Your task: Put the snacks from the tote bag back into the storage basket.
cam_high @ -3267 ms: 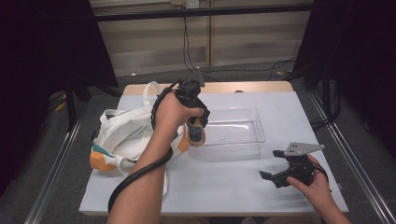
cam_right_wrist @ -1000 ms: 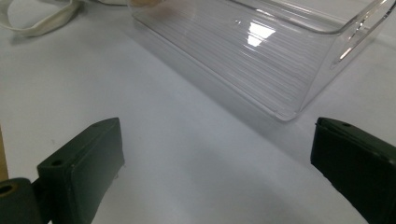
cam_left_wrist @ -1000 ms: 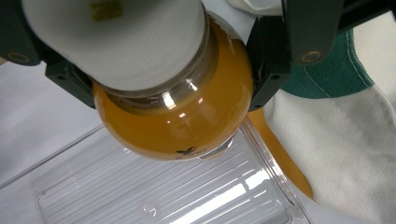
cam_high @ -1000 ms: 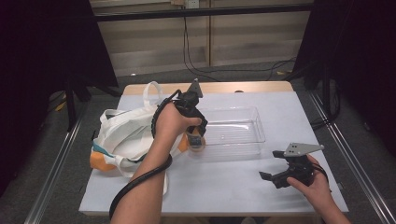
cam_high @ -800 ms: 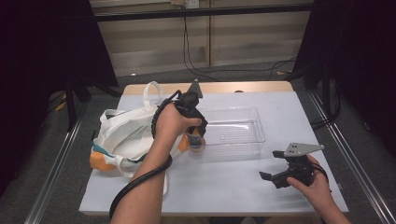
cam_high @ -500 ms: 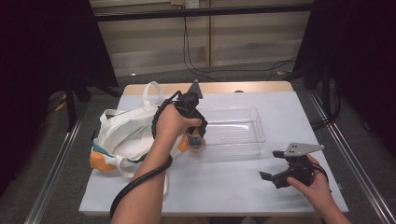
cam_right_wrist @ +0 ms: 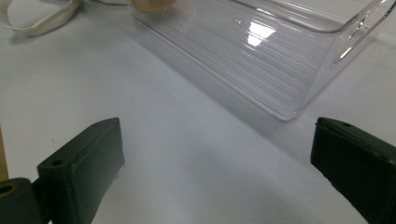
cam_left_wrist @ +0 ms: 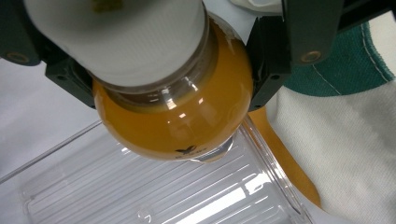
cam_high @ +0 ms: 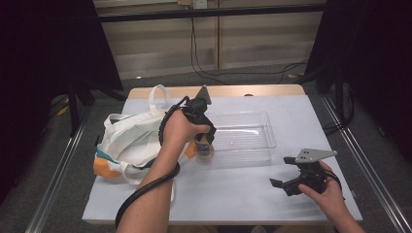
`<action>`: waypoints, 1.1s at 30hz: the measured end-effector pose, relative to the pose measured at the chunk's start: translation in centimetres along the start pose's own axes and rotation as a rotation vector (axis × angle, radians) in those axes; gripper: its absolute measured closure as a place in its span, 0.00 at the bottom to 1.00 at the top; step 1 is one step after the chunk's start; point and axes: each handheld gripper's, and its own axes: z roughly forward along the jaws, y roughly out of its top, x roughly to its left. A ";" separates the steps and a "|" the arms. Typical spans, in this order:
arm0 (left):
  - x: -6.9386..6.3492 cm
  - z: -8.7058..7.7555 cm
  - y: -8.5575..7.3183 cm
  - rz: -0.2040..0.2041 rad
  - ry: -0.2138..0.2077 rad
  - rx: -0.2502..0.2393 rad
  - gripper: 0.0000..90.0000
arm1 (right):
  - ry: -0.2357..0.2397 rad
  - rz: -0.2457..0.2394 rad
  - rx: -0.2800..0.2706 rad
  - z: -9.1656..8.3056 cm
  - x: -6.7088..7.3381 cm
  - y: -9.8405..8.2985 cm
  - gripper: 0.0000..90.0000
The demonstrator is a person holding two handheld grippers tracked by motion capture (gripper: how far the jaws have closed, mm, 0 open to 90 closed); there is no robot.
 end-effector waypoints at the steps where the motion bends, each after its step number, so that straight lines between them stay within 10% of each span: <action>1: 0.0 0.0 0.0 0.011 -0.002 0.004 0.34 | 0.000 0.002 0.000 0.0 0.0 0.0 0.03; 33: 0.0 1.0 -0.1 -0.001 0.000 -0.013 0.34 | -0.001 -0.003 0.001 0.0 0.0 0.0 0.03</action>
